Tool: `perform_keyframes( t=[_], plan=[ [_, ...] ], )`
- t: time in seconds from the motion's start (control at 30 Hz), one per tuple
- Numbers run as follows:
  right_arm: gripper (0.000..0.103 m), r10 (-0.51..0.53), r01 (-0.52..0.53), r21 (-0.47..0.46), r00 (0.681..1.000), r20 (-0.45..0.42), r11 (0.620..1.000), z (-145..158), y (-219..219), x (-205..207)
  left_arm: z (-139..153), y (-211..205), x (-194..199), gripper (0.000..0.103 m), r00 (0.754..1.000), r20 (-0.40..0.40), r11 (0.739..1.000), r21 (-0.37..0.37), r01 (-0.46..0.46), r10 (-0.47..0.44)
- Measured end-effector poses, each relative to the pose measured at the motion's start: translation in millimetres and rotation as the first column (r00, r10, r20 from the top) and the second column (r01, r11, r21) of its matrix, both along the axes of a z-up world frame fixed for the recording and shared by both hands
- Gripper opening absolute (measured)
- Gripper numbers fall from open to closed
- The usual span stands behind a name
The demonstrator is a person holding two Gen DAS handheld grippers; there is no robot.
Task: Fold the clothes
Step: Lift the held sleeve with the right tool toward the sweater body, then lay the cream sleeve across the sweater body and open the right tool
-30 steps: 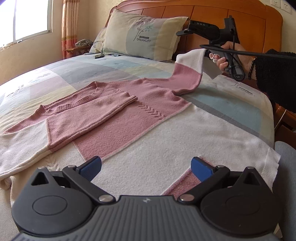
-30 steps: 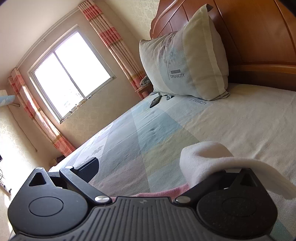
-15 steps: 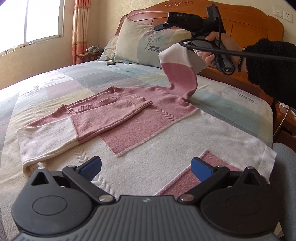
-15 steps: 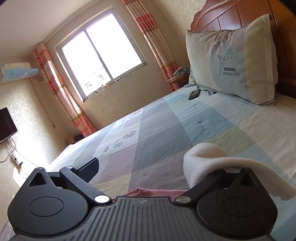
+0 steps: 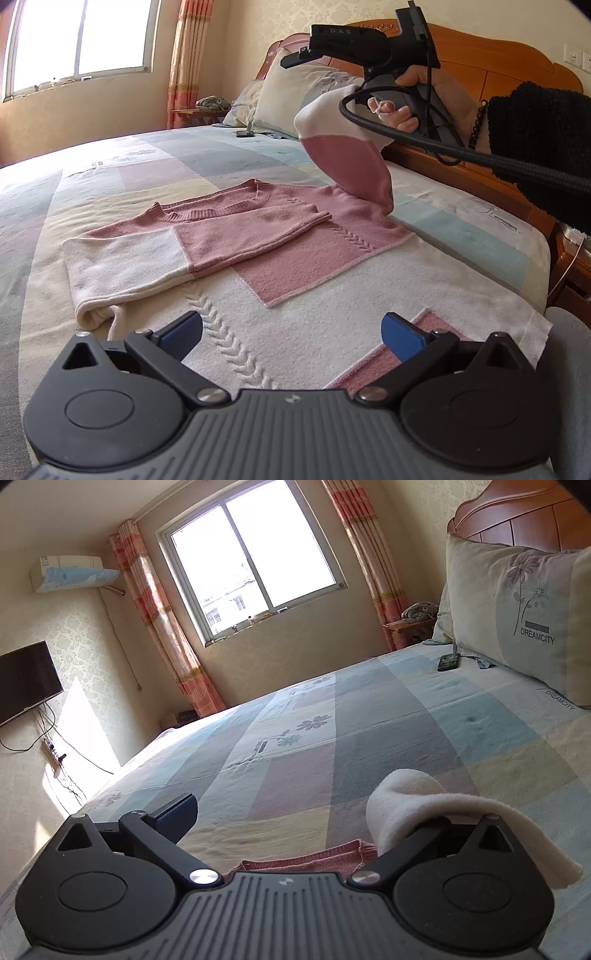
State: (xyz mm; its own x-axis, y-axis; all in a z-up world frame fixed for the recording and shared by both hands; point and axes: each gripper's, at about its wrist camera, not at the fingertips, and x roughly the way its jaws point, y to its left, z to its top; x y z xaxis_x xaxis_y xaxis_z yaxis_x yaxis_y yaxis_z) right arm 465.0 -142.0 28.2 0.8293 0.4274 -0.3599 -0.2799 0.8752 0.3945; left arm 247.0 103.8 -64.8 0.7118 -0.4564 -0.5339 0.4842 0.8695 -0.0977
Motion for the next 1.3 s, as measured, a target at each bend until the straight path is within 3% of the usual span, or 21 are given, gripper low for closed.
perform_keyframes(
  t=[0.27, 0.67, 0.83, 0.97, 1.17, 1.3],
  plan=[
    [0.103, 0.068, -0.073, -0.063, 0.995, -0.071, 0.995, -26.5, 44.0, 8.7, -7.5, 8.5, 0.8, 0.102, 0.999, -0.026, 0.999, 0.022, -0.037, 0.038],
    [0.103, 0.144, -0.171, -0.095, 0.958, -0.248, 0.981, -109.5, 80.6, 14.6, -17.0, 5.3, 4.0, 0.102, 0.998, -0.057, 0.998, 0.049, -0.032, 0.035],
    [0.103, 0.144, -0.160, -0.029, 0.944, -0.297, 0.987, -123.2, 65.5, 7.7, -18.7, 3.8, 4.3, 0.102, 0.998, -0.061, 0.998, 0.055, -0.028, 0.031],
    [0.103, 0.099, -0.086, 0.056, 0.945, -0.312, 0.995, -126.0, 39.3, 2.1, -19.2, 4.1, 4.8, 0.102, 0.998, -0.060, 0.998, 0.051, -0.024, 0.027],
    [0.103, -0.001, 0.056, 0.172, 0.953, -0.303, 0.984, -121.8, 13.4, 9.7, -21.5, 2.3, 5.4, 0.102, 0.998, -0.066, 0.999, 0.051, -0.009, 0.012],
    [0.103, 0.016, 0.035, 0.188, 0.965, -0.262, 0.982, -111.1, 26.3, 15.4, -21.0, 0.5, 4.8, 0.102, 0.998, -0.065, 0.999, 0.050, -0.002, 0.005]
  ],
)
